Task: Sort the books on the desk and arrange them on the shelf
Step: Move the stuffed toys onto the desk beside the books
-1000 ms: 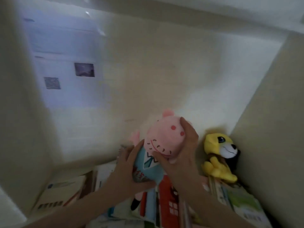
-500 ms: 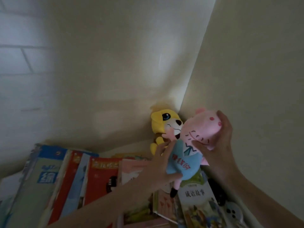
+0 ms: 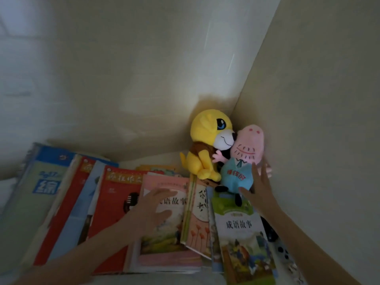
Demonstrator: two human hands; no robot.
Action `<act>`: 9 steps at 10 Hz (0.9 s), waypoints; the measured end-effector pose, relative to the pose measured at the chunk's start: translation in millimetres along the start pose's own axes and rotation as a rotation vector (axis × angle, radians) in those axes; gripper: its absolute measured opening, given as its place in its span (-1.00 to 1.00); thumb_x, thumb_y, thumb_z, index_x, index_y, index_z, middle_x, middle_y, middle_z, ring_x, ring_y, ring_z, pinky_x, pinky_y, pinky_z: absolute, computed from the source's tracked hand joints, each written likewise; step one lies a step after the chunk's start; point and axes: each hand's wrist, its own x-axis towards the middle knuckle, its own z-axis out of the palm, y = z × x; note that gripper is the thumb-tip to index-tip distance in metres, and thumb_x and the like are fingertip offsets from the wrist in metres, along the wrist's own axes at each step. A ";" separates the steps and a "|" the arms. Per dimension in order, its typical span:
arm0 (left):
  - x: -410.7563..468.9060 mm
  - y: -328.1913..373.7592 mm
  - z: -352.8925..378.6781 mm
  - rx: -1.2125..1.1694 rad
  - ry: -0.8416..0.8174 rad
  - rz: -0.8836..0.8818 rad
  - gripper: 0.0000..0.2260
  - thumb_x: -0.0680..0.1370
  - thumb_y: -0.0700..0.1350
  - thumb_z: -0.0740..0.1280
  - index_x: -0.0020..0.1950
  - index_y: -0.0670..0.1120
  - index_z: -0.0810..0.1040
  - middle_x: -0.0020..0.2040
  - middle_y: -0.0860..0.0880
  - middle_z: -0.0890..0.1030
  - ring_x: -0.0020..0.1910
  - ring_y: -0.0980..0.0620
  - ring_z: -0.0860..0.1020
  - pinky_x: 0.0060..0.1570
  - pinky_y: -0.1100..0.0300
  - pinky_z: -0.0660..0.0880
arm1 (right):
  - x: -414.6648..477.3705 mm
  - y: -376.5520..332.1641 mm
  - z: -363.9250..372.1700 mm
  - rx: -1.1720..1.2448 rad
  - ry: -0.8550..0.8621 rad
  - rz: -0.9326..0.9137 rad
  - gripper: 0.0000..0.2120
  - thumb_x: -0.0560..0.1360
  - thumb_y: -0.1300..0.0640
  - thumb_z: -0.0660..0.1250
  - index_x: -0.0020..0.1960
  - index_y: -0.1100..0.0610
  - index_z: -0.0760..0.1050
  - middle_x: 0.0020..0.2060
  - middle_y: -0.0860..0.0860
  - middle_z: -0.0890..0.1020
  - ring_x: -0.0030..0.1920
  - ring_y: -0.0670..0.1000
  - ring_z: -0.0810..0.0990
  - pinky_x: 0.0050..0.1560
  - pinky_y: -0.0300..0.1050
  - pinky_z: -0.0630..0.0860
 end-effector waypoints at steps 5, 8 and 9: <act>-24.2 -36.1 33.2 0.256 0.200 0.038 -0.11 0.19 0.65 -0.23 0.38 0.27 0.28 0.40 0.25 0.27 0.48 0.21 -0.02 0.38 0.09 -0.37 | -134.1 1.5 46.3 0.109 -0.160 0.536 0.05 0.23 -0.59 -0.04 0.58 -0.06 0.02 0.57 0.03 0.00 0.55 0.13 -0.01 0.50 0.18 0.01; 8.3 15.3 68.3 0.193 0.091 -0.007 -0.50 0.57 0.15 0.23 0.49 0.18 0.19 0.54 0.01 0.09 0.52 0.01 0.01 0.47 0.04 -0.07 | -130.0 -15.2 44.2 0.137 -0.066 0.676 -0.27 0.49 -0.32 0.22 0.54 -0.01 0.14 0.50 0.12 0.23 0.47 0.18 0.21 0.42 0.22 0.20; 13.4 26.4 81.0 0.089 0.060 -0.034 -0.49 0.57 0.10 0.27 0.49 0.14 0.22 0.55 -0.02 0.02 0.52 -0.02 0.00 0.46 0.03 0.03 | -133.1 -19.5 48.2 0.225 0.022 0.696 -0.32 0.48 -0.23 0.34 0.48 0.02 0.26 0.44 0.13 0.28 0.44 0.21 0.21 0.43 0.23 0.17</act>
